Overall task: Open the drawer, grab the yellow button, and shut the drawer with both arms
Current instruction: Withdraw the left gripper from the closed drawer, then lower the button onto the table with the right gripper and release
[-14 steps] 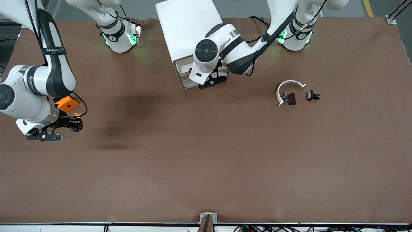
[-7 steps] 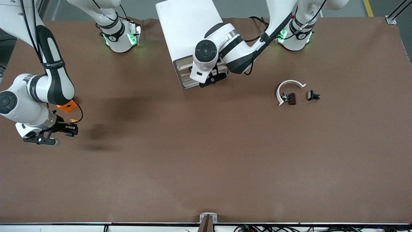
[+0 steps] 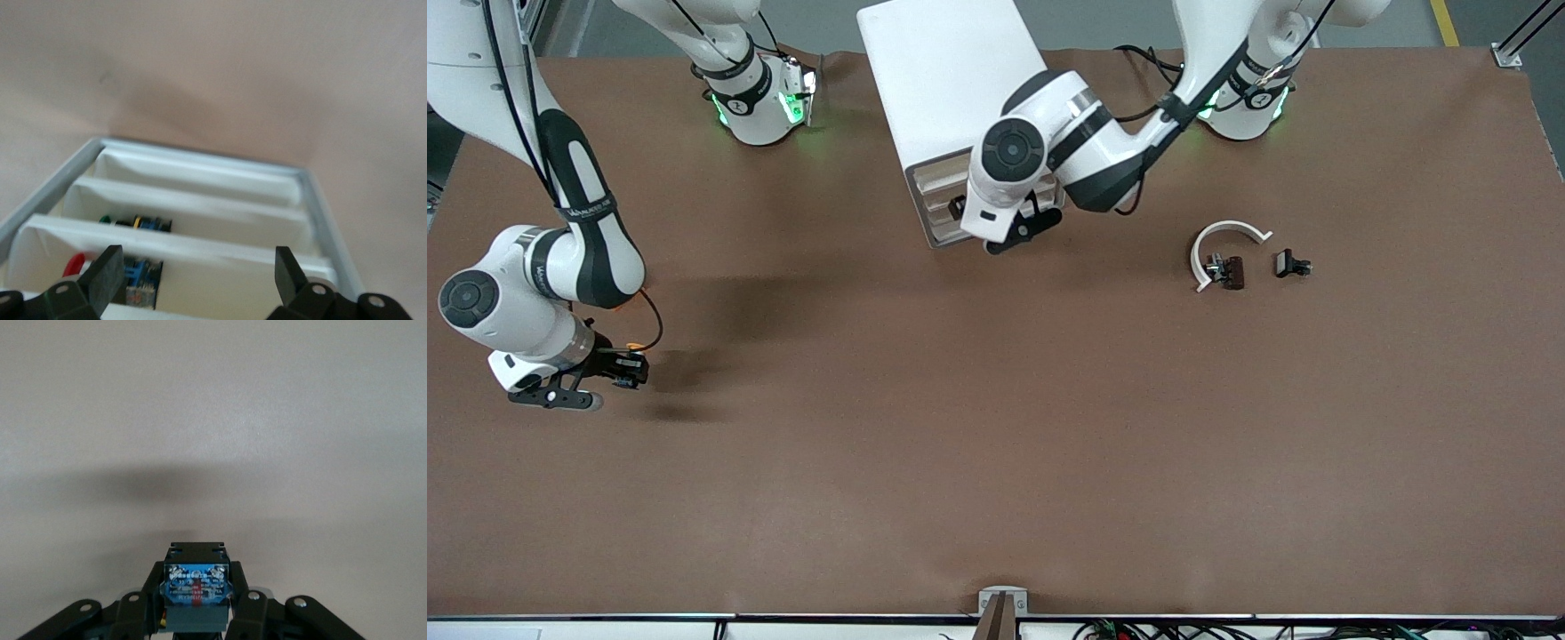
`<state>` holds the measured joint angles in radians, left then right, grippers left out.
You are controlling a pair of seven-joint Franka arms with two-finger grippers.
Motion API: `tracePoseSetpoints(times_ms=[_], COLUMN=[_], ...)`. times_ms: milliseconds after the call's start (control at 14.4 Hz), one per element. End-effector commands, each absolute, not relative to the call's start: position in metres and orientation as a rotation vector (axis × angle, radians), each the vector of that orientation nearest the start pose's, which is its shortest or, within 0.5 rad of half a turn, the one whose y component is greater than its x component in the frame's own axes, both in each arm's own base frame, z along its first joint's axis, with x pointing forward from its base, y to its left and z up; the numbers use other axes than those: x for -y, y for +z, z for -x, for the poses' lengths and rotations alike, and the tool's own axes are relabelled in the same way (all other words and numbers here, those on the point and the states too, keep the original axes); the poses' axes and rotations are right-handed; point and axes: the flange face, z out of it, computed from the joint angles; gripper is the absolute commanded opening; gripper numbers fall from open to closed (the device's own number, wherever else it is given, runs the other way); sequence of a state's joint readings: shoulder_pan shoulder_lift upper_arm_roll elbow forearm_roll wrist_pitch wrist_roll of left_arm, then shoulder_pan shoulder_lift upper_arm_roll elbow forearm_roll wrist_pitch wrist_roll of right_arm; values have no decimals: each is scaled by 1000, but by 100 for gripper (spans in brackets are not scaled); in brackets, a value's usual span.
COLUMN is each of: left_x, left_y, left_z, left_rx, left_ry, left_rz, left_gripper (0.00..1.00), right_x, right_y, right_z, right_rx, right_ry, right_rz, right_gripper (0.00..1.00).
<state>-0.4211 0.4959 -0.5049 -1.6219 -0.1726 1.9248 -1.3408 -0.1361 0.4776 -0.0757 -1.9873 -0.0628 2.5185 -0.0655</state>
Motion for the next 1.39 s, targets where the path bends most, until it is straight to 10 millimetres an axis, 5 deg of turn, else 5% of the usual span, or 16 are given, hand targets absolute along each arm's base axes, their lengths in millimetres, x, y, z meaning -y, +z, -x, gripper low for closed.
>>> tracePoseSetpoints(times_ms=[0,278,486,695,973,1112,1320], left_x=[464,406,344,280,200,164,134], left_y=[385,398,400,398,421,439,470], left_z=[-479,-535,-580,-603,-626,-633,-632], left_rx=[935,995,1055,865,659,646,491], left_ry=[570,312,216,264,242,178,96], left_rz=[3031,3017,2988,3005,3069,3064,3077], left_gripper=[100,100,100,100,100,100,100], right_x=[132,139,133,133,127,124,123], right_y=[218,190,182,178,177,177,180], right_z=[-615,-623,-633,-641,-643,-643,-645], right_rx=[-124,-147,-170,-173,-163,-162,-156], right_ry=[-94,-61,-71,-82,-81,-82,-89], right_rz=[3218,3209,3182,3178,3169,3168,3169], right_gripper=[0,0,0,0,0,100,100])
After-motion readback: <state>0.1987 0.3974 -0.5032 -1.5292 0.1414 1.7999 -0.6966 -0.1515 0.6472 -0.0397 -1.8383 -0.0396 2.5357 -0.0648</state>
